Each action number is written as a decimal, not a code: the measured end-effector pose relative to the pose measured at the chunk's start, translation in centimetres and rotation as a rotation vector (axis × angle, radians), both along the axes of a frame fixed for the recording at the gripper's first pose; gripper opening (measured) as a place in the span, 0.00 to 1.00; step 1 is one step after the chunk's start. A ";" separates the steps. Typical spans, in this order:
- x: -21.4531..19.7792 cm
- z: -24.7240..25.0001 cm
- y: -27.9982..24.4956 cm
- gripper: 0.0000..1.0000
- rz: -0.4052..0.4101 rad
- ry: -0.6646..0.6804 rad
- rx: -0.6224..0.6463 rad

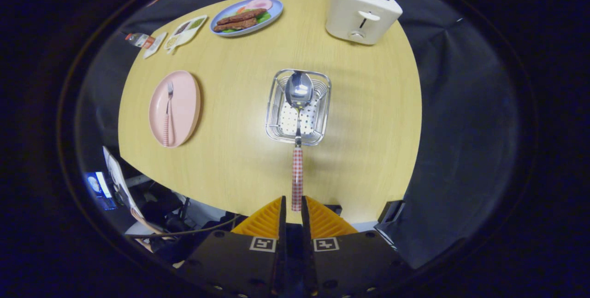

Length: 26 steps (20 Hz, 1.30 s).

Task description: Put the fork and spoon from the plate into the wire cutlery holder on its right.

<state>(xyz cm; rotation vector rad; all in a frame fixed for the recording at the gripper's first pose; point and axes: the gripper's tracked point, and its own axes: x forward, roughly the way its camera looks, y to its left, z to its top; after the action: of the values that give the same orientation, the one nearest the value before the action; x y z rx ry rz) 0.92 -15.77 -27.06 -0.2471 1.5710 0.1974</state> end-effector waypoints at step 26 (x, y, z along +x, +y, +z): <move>-1.3 -8.8 32.4 0.42 0.114 -0.184 0.140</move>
<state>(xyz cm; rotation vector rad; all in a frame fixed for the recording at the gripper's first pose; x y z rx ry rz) -0.34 16.58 -35.82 -0.2380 1.3551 0.3623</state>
